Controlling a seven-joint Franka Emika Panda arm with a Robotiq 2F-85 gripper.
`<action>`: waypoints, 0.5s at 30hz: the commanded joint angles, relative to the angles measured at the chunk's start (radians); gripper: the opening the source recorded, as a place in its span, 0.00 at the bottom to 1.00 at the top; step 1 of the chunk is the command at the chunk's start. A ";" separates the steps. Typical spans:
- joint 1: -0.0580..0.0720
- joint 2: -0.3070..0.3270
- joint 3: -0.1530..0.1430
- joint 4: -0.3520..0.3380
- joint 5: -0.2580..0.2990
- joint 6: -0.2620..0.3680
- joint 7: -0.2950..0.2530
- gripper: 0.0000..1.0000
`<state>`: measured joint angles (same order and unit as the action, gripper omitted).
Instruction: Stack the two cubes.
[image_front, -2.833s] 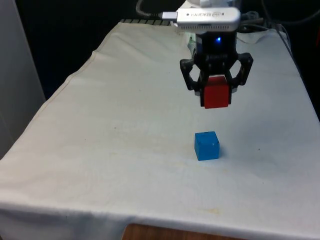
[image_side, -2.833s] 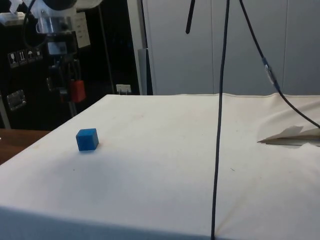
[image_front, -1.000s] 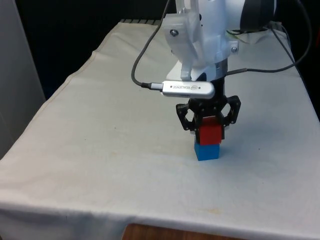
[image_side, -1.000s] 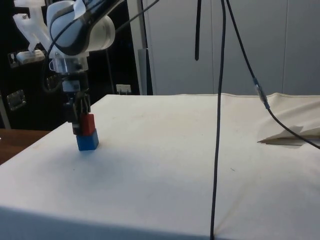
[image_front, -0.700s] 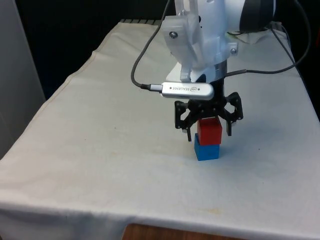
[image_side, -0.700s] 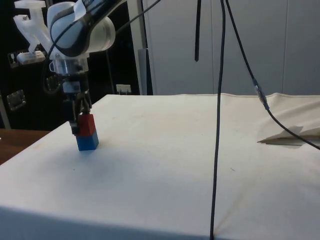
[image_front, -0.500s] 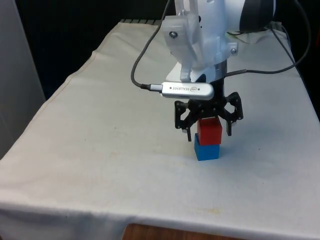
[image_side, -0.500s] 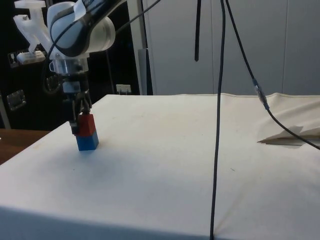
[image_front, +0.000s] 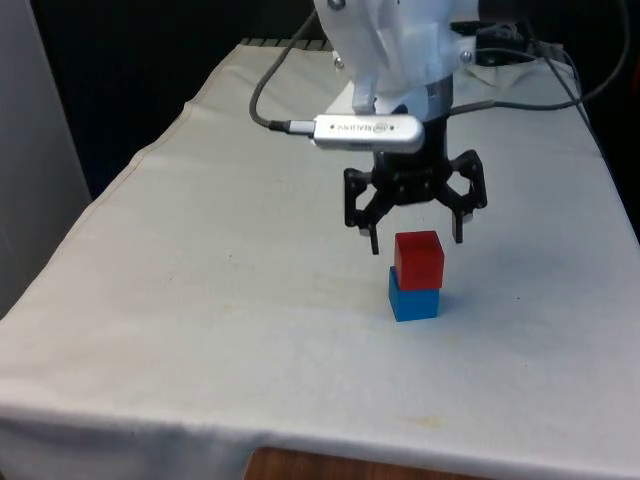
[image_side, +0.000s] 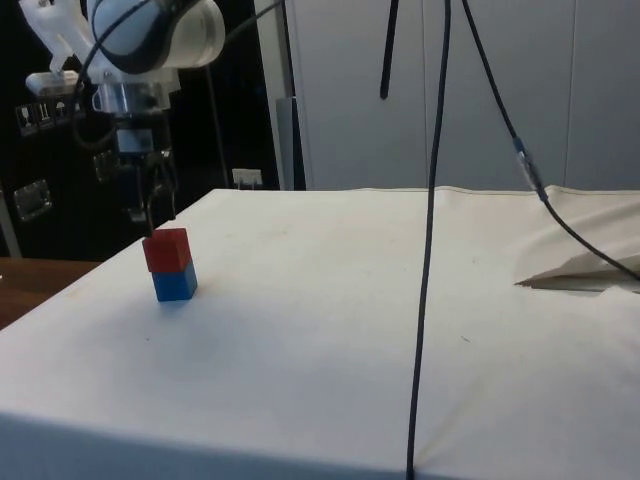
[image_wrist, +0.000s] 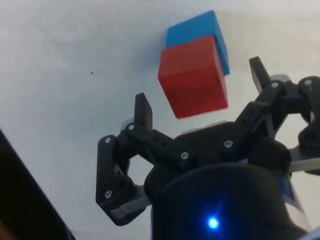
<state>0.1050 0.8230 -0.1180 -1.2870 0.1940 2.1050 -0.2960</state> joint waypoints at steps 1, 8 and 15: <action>0.000 -0.017 -0.001 -0.010 0.001 -0.004 0.004 1.00; -0.002 -0.060 -0.005 -0.037 0.003 -0.017 0.003 1.00; 0.000 -0.110 -0.010 -0.097 0.001 -0.009 0.004 1.00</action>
<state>0.1040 0.7330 -0.1260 -1.3590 0.1940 2.0820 -0.2930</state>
